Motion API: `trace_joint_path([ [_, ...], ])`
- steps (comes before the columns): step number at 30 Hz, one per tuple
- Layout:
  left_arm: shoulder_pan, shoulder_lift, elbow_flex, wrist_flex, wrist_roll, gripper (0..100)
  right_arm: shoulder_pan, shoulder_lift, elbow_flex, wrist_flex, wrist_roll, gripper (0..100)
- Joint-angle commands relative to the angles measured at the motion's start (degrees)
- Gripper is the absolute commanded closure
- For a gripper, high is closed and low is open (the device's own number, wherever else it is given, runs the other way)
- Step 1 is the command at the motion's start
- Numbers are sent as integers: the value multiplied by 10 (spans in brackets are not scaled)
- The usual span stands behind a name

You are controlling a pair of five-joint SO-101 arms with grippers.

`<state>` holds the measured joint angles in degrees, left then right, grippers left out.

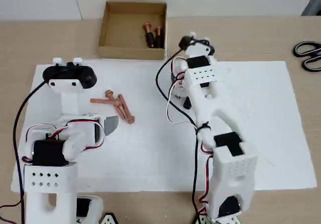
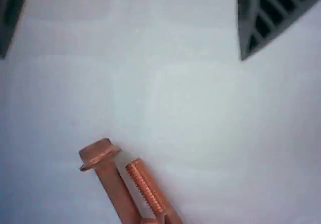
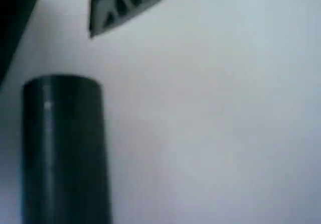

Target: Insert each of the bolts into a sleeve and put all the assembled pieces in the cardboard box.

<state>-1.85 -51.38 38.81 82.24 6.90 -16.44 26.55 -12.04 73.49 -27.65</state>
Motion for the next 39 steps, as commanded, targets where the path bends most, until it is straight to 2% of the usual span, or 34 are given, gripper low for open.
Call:
trace_joint_path([
  [1,3,-2,-12,2,-2,720,1,15,-12,-23,-4,757],
  [7,1,-2,-12,2,-2,720,22,39,-12,-66,-4,757],
  [19,3,-1,-11,2,-2,720,28,40,-11,-62,-3,759],
  [22,3,-1,-11,2,-2,720,29,40,-10,-55,-3,823],
  [26,3,-1,-11,2,-2,720,31,40,-10,-51,-3,996],
  [29,3,-1,-11,2,-2,720,32,40,-10,-50,-3,971],
  [33,2,-1,-11,2,-2,720,30,35,-11,-43,-3,995],
  [36,1,-1,-11,2,-2,720,27,34,-20,-3,-3,995],
  [39,1,-1,-11,2,-2,720,29,34,-50,79,-2,995],
])
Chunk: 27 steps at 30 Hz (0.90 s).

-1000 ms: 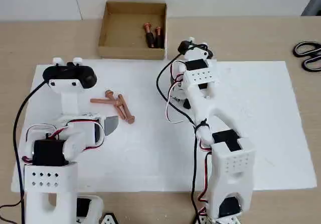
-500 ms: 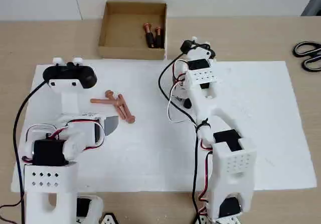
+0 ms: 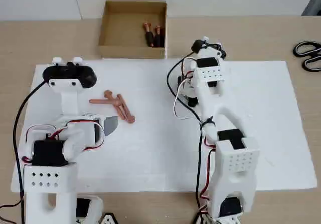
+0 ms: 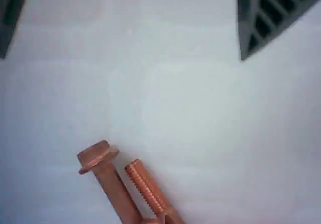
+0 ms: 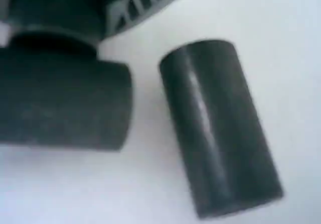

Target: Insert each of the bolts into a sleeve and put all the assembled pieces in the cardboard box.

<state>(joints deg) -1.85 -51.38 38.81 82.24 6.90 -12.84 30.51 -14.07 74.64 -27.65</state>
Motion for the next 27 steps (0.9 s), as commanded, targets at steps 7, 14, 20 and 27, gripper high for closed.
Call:
trace_joint_path([
  [7,4,-1,-11,0,-2,720,-3,-6,-126,213,32,995],
  [14,2,-1,-11,2,-2,720,-3,-86,-124,212,39,995],
  [20,3,-1,-11,2,-2,720,-2,-80,-116,210,126,994],
  [27,4,-1,1,-2,-2,720,-6,-21,-114,205,264,994],
])
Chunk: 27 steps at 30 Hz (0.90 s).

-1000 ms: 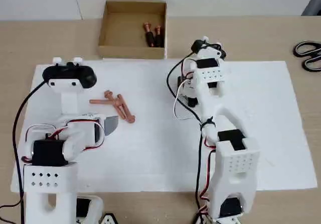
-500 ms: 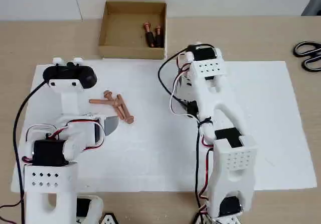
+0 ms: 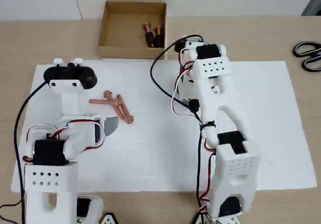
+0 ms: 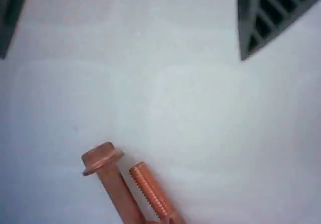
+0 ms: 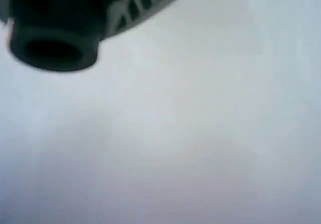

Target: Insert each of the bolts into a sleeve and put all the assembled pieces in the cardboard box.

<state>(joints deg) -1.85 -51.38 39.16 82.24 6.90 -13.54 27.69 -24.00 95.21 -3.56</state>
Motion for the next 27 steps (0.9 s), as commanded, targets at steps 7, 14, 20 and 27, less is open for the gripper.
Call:
trace_joint_path([
  [7,4,-1,-3,-2,-2,720,0,69,-15,-8,27,991],
  [14,4,-1,-3,-2,-2,720,-15,75,-15,-9,44,903],
  [20,4,-1,-3,-2,-2,720,-34,75,-15,0,57,879],
  [27,4,-1,-3,-2,-2,720,-29,74,-15,4,60,877],
])
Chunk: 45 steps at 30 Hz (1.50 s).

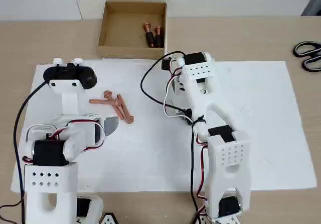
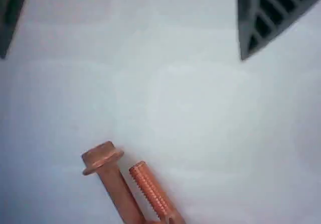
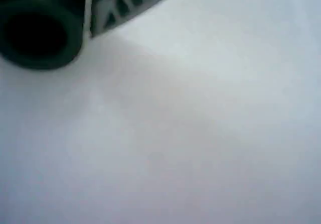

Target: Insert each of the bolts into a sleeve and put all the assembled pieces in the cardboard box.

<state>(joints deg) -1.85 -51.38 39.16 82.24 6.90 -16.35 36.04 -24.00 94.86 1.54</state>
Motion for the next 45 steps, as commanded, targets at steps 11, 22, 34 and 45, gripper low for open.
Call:
trace_joint_path([
  [11,4,-1,-3,-2,-2,720,0,-7,-15,7,11,929],
  [22,0,-3,-7,-6,-2,720,-1,-23,-18,8,47,995],
  [34,-2,-4,-7,11,-20,720,15,-245,-15,8,125,995],
  [45,-2,1,-90,69,-39,720,74,-336,0,22,125,995],
])
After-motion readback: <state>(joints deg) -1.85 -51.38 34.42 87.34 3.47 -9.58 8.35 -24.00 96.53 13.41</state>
